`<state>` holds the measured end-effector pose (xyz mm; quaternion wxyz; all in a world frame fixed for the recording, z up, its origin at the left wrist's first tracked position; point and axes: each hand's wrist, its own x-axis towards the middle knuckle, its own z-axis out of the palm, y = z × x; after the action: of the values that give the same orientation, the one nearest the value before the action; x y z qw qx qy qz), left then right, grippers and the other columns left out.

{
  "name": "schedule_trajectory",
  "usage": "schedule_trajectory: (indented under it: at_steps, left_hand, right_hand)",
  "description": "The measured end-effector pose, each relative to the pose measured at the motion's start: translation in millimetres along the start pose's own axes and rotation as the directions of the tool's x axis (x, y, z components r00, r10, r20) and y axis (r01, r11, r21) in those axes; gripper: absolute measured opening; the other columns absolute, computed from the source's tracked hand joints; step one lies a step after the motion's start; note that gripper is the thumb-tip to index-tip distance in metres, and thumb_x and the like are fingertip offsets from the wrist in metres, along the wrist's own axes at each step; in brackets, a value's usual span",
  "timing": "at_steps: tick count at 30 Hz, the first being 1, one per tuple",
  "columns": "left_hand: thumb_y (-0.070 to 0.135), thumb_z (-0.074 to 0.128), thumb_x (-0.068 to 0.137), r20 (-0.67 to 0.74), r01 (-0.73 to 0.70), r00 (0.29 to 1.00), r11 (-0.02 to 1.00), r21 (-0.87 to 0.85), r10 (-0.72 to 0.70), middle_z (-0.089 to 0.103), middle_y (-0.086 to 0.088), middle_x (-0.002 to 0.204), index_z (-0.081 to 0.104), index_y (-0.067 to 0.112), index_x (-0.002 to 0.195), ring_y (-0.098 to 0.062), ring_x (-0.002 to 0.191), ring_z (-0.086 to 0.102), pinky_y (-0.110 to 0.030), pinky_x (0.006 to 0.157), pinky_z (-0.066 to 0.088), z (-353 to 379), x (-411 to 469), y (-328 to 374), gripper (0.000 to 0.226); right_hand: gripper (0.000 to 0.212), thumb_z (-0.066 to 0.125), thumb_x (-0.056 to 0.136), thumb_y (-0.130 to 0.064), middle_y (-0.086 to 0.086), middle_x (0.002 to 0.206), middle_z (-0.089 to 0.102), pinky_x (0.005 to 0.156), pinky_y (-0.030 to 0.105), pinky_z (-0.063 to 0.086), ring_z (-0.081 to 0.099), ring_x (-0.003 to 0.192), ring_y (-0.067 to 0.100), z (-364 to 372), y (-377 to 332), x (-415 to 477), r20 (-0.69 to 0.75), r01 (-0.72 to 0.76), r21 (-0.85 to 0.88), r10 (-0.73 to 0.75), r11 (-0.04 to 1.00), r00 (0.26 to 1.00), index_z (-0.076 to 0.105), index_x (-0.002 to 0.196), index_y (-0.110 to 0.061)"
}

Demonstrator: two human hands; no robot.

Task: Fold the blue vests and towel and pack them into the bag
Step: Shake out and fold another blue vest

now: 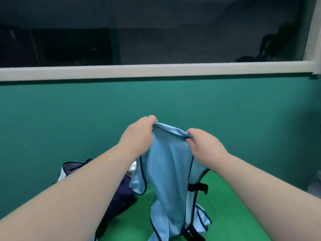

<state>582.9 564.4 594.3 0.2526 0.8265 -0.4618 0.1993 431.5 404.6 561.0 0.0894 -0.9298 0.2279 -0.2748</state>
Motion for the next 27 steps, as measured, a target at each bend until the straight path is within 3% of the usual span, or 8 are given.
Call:
schedule_trajectory:
  at_steps: [5,12,17,27]
  left_hand:
    - [0.016,0.031,0.1,-0.036,0.013,0.999,1.0,-0.018,-0.014,0.055,0.004,0.089,0.047,0.023,0.097,-0.026,0.083,0.055,-0.046,0.074,0.049,-50,-23,8,0.018]
    - [0.041,0.03,0.106,0.001,0.006,1.0,0.998,0.069,-0.006,0.056,0.001,0.079,0.046,0.019,0.094,-0.025,0.078,0.054,-0.039,0.068,0.046,-105,-55,18,0.029]
    - [0.05,0.043,0.101,0.098,0.002,0.995,1.0,0.025,-0.004,0.061,0.01,0.082,0.053,0.03,0.089,-0.011,0.08,0.056,-0.034,0.069,0.047,-135,-84,21,0.025]
    - [0.034,0.064,0.089,0.242,-0.068,0.966,0.994,-0.09,0.088,0.061,0.011,0.074,0.057,0.035,0.084,-0.007,0.064,0.053,-0.026,0.062,0.043,-197,-129,42,0.008]
  right_hand:
    - [0.014,0.041,0.103,-0.033,-0.011,0.091,0.058,0.075,0.039,0.051,0.058,0.086,0.019,-41,-25,-23,-0.008,0.004,0.042,-0.004,0.999,1.0,0.054,0.1,-0.031]
    - [0.014,0.045,0.102,-0.034,-0.009,0.09,0.066,0.074,0.04,0.055,0.062,0.084,0.018,-85,-46,-51,0.059,0.02,0.157,-0.029,0.987,0.998,0.057,0.096,-0.037]
    - [0.015,0.053,0.1,-0.027,-0.015,0.09,0.066,0.069,0.021,0.043,0.06,0.087,0.009,-115,-57,-76,0.14,0.069,0.146,-0.09,0.987,0.986,0.061,0.091,-0.036]
    - [0.031,0.052,0.097,-0.012,-0.022,0.092,0.071,0.076,0.015,0.046,0.062,0.089,-0.005,-186,-86,-109,0.173,0.082,0.19,-0.116,0.978,0.978,0.071,0.096,-0.036]
